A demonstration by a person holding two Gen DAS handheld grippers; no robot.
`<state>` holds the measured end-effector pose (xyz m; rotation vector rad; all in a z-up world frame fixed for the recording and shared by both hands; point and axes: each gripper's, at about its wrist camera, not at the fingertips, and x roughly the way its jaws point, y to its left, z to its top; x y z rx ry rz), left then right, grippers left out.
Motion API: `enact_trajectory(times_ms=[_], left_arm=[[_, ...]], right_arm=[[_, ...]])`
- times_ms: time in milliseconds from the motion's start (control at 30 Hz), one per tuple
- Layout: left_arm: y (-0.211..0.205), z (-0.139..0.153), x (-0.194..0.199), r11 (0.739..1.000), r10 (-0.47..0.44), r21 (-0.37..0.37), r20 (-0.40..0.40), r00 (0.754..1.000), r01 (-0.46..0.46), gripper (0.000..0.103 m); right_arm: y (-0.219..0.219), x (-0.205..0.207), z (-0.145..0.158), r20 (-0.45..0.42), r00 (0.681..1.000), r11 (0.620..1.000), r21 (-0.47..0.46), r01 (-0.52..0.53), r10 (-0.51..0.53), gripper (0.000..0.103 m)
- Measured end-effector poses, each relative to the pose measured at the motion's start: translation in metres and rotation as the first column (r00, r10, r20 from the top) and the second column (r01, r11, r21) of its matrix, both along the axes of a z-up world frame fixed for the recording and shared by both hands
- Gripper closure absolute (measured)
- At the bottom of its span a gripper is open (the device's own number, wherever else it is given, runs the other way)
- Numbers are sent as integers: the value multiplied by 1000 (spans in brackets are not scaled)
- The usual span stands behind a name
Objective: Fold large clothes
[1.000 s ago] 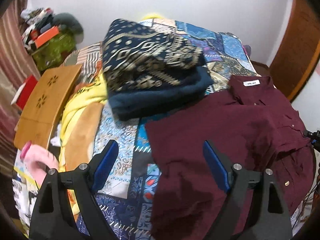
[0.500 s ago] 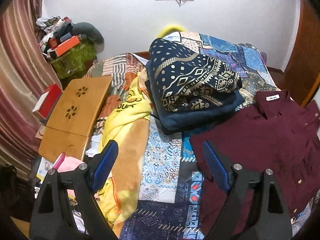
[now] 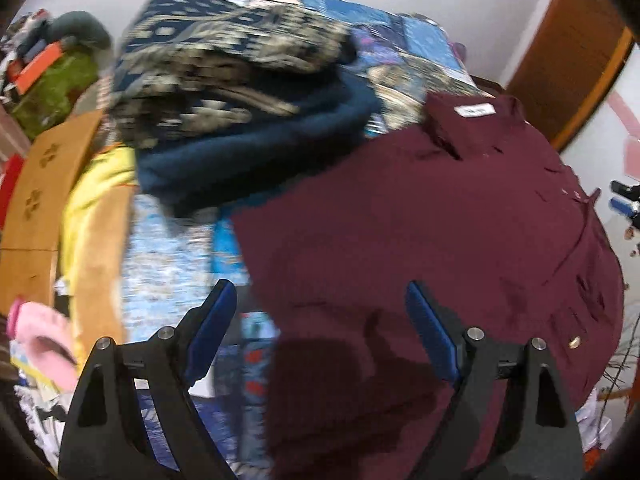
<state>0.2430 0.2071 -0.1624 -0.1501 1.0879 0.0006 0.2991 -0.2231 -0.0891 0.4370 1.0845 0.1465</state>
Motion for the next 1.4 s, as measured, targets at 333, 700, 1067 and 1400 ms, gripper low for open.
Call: enact_trajectory(times_ms=[333,700,1067,1400], left_arm=[[-52,8,21,997,-73,-33,26,997,74,17],[-104,37,56,985,-158,-55,68,985,161,17],[-169,32,82,967,-227,-104,59,972,233,17],[-227,27,82,943,-325,-52,58,944,328,17]], right_arm=[[20,21,-46,-75,997,994,110,5,3,51],[2,10,1,131,991,999,39,7,-12,95],[-32,5,-17,109,993,996,-69,50,-42,94],[-53,-17,-27,36,998,992,-112,55,-51,71]])
